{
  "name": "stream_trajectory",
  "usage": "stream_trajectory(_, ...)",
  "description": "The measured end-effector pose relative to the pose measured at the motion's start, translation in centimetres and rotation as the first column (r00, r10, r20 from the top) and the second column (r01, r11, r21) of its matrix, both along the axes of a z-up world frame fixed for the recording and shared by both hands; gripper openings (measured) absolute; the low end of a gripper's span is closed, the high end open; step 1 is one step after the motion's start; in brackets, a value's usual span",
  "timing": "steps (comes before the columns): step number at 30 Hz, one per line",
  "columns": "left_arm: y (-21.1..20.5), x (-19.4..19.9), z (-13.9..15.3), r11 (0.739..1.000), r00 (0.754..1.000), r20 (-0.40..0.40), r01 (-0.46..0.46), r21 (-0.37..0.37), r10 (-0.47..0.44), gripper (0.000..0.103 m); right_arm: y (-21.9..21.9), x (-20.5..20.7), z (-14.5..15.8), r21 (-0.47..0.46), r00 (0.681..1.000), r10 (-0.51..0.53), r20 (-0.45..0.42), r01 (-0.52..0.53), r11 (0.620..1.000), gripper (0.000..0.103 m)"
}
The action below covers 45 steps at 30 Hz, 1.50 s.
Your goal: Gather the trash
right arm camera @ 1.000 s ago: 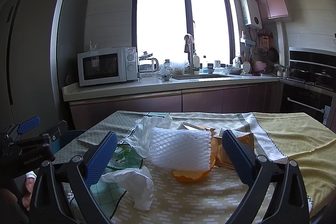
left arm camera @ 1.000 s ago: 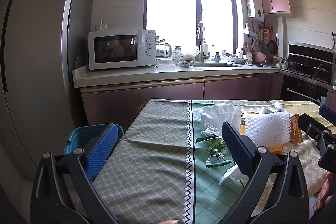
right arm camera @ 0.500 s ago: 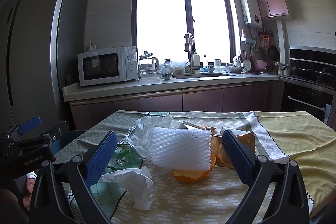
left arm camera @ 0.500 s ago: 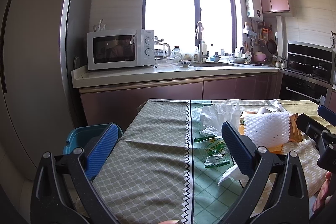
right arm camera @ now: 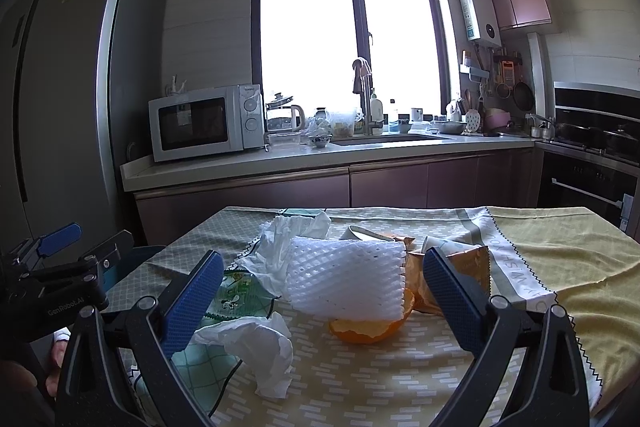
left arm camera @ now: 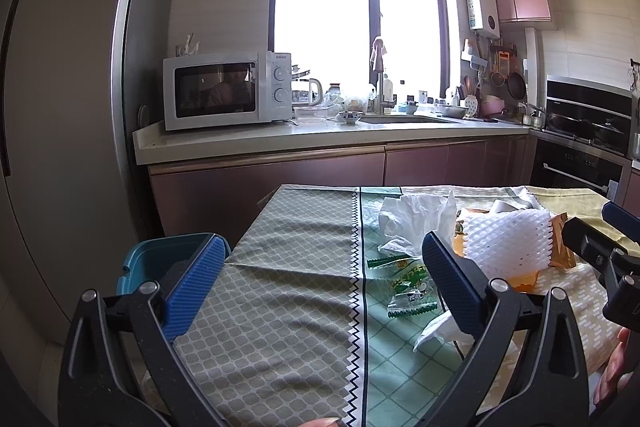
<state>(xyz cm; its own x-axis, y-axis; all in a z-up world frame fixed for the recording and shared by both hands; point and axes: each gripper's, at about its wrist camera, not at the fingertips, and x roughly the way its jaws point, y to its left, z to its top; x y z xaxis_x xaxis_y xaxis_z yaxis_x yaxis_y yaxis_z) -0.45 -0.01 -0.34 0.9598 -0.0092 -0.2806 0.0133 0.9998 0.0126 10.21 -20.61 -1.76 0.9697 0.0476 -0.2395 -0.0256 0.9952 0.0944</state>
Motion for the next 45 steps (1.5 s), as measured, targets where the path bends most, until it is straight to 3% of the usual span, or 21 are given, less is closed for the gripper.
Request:
stream_trajectory(17, -0.5, 0.9, -1.0, 1.000, 0.999, -0.041, 0.021, 0.002, -0.021, 0.097, -0.7, 0.4, -0.8, 0.026, 0.999, 0.013, -0.031, -0.012, 1.000, 0.096)
stream_trajectory(23, -0.9, 1.3, -1.7, 0.998, 0.995, -0.070, 0.070, 0.005, -0.069, 0.097, -1.6, 1.1, -1.3, 0.049, 0.997, 0.020, -0.071, -0.017, 0.999, 0.096)
stream_trajectory(29, -3.1, 1.6, -3.0, 0.973, 0.966, -0.132, 0.229, 0.023, -0.224, 0.091, -3.1, 2.8, -2.3, 0.095, 0.989, 0.035, -0.144, -0.022, 0.995, 0.096)
stream_trajectory(34, -5.1, 2.6, -4.3, 0.934, 0.915, -0.202, 0.357, 0.009, -0.348, 0.078, -3.7, 4.5, -2.8, 0.101, 0.981, 0.055, -0.185, -0.036, 0.994, 0.095)
stream_trajectory(38, -6.5, 3.6, -5.4, 0.907, 0.877, -0.258, 0.421, 0.008, -0.405, 0.070, -4.0, 6.1, -3.1, 0.119, 0.972, 0.084, -0.222, -0.058, 0.991, 0.082)
stream_trajectory(41, -7.4, 4.3, -6.3, 0.889, 0.847, -0.301, 0.458, -0.006, -0.438, 0.057, -4.1, 6.8, -3.4, 0.132, 0.964, 0.106, -0.244, -0.075, 0.988, 0.062)
stream_trajectory(43, -7.7, 4.7, -6.8, 0.878, 0.826, -0.329, 0.479, -0.019, -0.458, 0.041, -4.3, 6.9, -3.5, 0.140, 0.962, 0.113, -0.248, -0.079, 0.987, 0.058)
stream_trajectory(45, -8.0, 5.2, -7.3, 0.870, 0.810, -0.350, 0.492, -0.031, -0.471, 0.027, -4.6, 7.0, -3.7, 0.153, 0.960, 0.126, -0.252, -0.089, 0.984, 0.041)
